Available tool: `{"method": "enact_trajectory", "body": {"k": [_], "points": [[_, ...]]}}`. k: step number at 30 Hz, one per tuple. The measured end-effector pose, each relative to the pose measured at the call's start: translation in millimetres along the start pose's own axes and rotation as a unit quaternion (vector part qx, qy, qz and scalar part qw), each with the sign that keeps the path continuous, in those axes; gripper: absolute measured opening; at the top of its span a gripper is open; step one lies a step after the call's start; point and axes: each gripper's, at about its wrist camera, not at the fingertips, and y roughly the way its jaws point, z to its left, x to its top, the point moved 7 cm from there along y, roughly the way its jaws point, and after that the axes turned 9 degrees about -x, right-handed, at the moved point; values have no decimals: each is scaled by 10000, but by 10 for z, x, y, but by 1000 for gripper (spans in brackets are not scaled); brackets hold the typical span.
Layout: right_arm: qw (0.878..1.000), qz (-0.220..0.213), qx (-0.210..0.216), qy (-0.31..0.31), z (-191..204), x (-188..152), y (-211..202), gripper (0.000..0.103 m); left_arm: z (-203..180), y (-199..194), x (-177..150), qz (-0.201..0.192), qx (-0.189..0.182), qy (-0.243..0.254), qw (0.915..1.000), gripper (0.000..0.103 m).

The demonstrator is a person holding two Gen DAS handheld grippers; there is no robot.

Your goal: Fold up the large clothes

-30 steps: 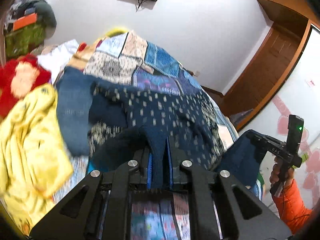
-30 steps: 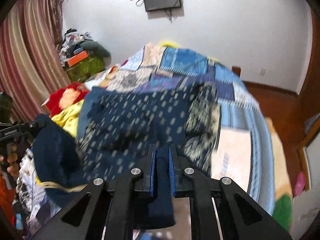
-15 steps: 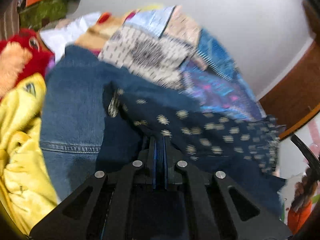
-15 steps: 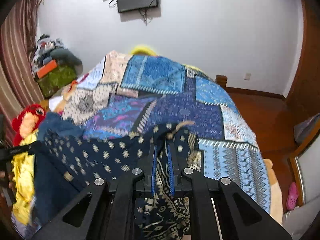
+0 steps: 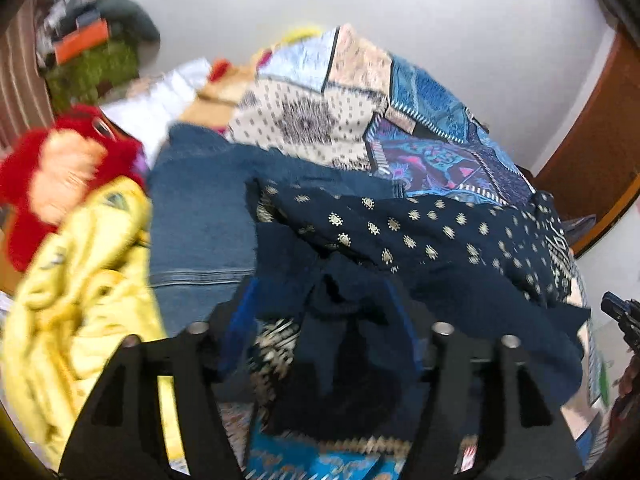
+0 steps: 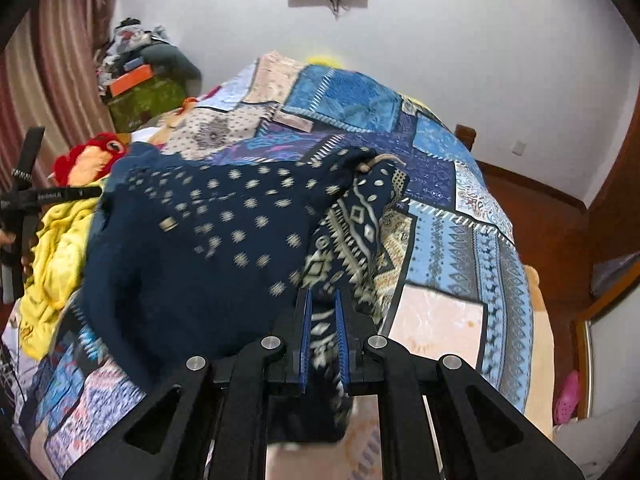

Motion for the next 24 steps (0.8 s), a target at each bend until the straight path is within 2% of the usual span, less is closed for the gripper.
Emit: {"method": "enact_trajectory", "body": {"k": [3,6,9,16,18,19,20,21,24], "points": [[9983,521,49,-259,138,-320,147,8,-62,-122,-173,71,9,180,9998,77],[9887,1221,-403,-770,216,-731,506,8,-111,-103,-518,473,-70,251,9985,78],[9897,899,-608,-937,228,-841,499,8,-156,-51,-778,742,-38,271,9969,78],[9872,863,-1021,-870,123,-963,370,8,-156,-52,-1199,979,-156,111,9950,78],[9836,846,-1321,-887,64,-977,330,8,-120,-60,-1253,1020,-151,37,9947,78],[9757,863,-1763,-975,-22,-1012,323,20,-111,-71,-1282,1026,-151,17,9946,78],[9670,801,-2200,-1002,-115,-1032,296,70,-93,-84,-1296,1027,-151,-8,9946,78],[9585,708,-2585,-973,-248,-1058,255,103,-78,-97,-1309,1019,-152,-31,9947,78],[9730,1064,-2000,-442,-468,-1191,223,101,-38,-124,-1323,986,-155,-74,9950,78]]}}
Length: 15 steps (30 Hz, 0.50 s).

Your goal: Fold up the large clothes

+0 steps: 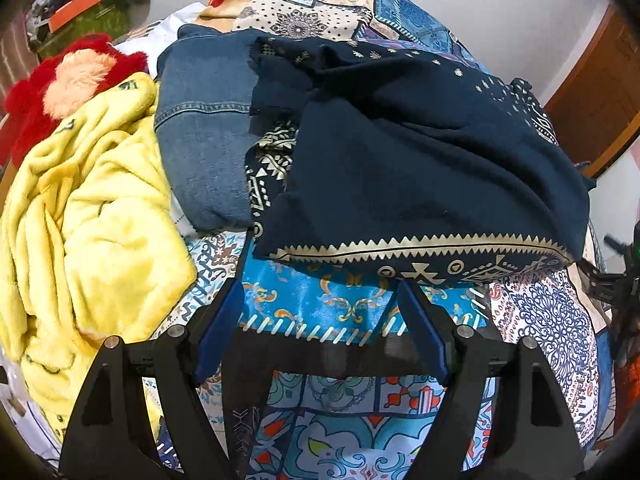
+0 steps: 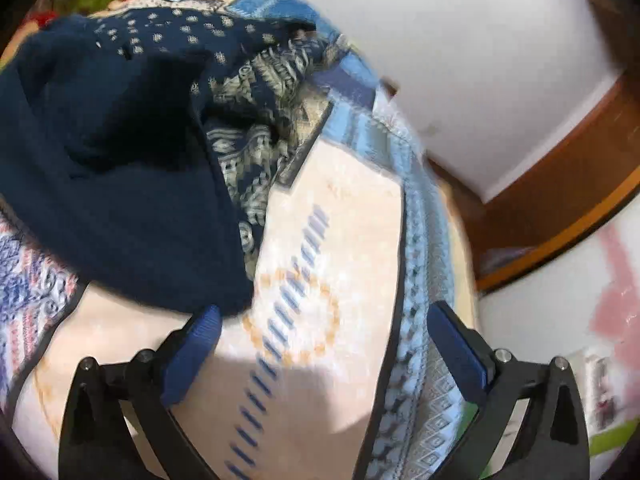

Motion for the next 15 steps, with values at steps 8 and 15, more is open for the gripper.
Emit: {"method": "enact_trajectory", "body": {"k": [8,15], "points": [[9785,-638,1688,998,-279,382,-488,100,-93,14,244,-209,99,155,9996,78],[9651,-765,2361,833,367,945,-445,84,-145,126,598,-326,417,593,9968,78]]}}
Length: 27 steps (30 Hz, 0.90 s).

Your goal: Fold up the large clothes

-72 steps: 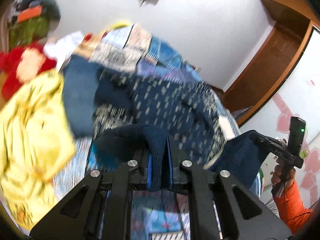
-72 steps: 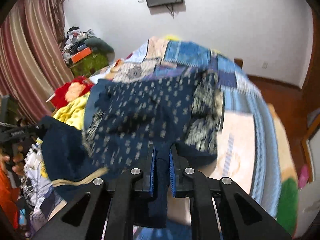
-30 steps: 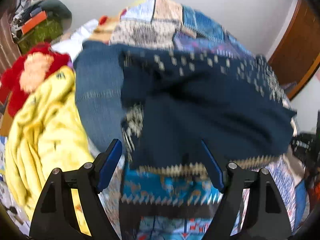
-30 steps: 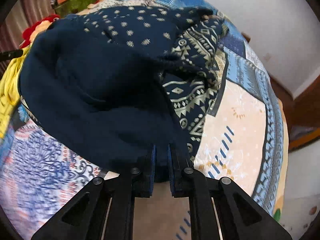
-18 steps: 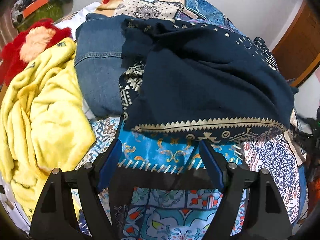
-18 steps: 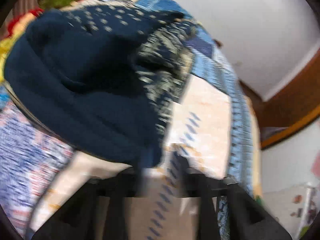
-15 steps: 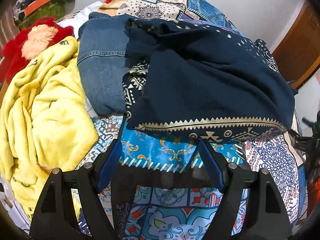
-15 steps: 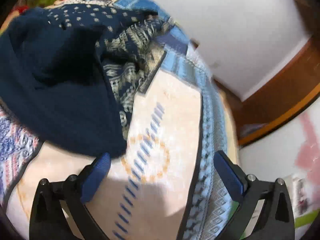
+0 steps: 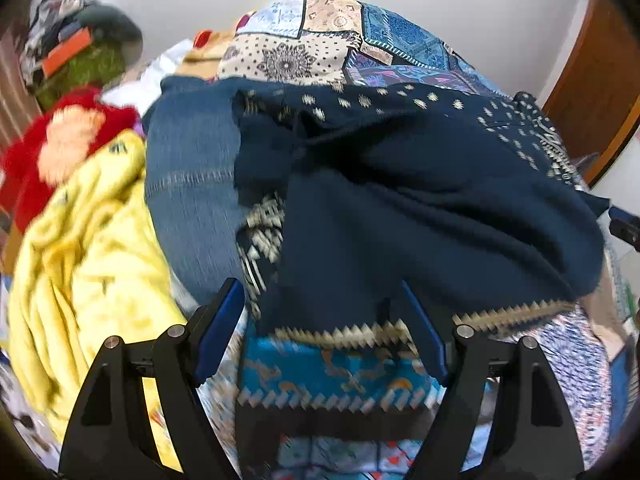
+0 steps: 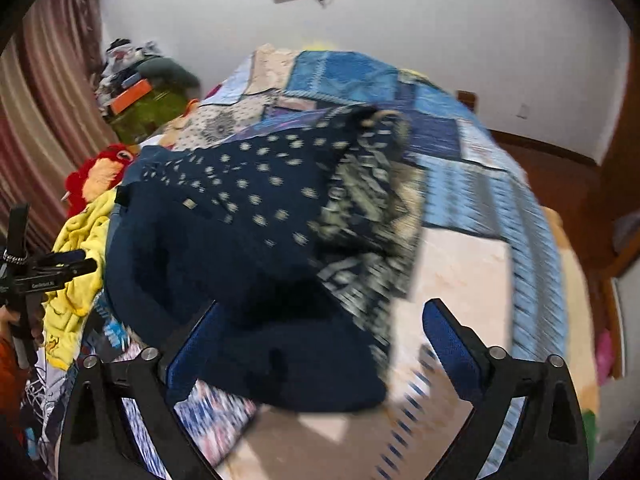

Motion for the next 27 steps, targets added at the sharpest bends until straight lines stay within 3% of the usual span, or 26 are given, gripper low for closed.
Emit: {"method": "enact_trajectory", "body": {"k": [1,3,5,8,10,12,14,15,16,22,27], "points": [[9999,87,69,-22,62,43,129,78,16,24,47,-19,42,66,10000,78],[9993,297,212,35,135,46,353,45,44,80,170,-88,126,219,9996,78],[9988,350,298,180,183,71,470,32,75,161,316,-178,191,378,9989,78],[9992,24,294,265,180,162,457,19,87,275,516,-342,235,589,9974,78],[9993,-177,231,222,203,237,400,14,63,349,640,-497,327,797,9950,78],[9991,-378,150,137,233,345,308,11,16,440,779,-655,461,1074,9910,69],[9982,-586,40,120,221,488,204,11,-54,526,861,-629,314,1178,9905,37],[9975,-691,-3,128,200,575,145,10,-115,575,901,-576,75,1184,9913,13],[9967,-796,-63,146,174,664,88,10,-169,598,927,-532,-73,1175,9916,7],[9908,-1295,-378,142,67,1245,-147,7,-225,379,1152,-880,-128,913,9918,5],[9855,-1564,-657,-67,109,1573,-125,6,-10,44,1381,-1386,-29,483,9892,4]]}}
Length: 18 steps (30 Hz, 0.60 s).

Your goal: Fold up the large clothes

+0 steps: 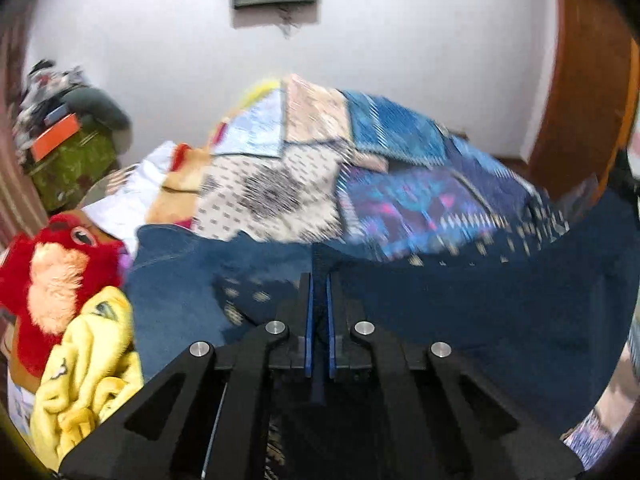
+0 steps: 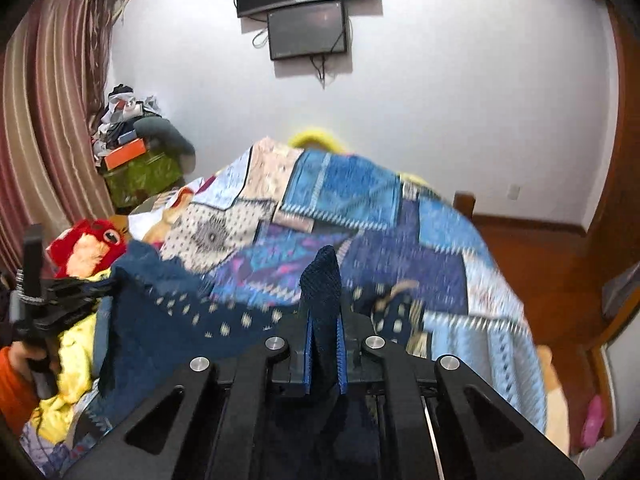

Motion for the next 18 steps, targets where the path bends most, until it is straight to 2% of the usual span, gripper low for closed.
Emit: {"method": "enact_trajectory", "body": {"k": [2,4,6,11,14,18], "points": [[9996,-7,-201,-197,54,13,128,6,157,-17,49,-102,103,-142,9998,4],[9982,91,-451,-394,95,-40,332,6,300,69,23,-6,193,-265,9995,1],[9956,253,-708,-553,103,-144,554,6,466,262,-81,278,496,-380,9977,0],[9849,825,-1119,-1036,91,-513,1102,7,653,641,-398,865,591,-573,9929,0],[9773,875,-1418,-1309,53,-630,1172,7,635,623,-489,825,515,-561,9937,0],[9719,816,-1689,-1422,3,-590,1074,8,579,452,-491,739,463,-441,9952,3]]}}
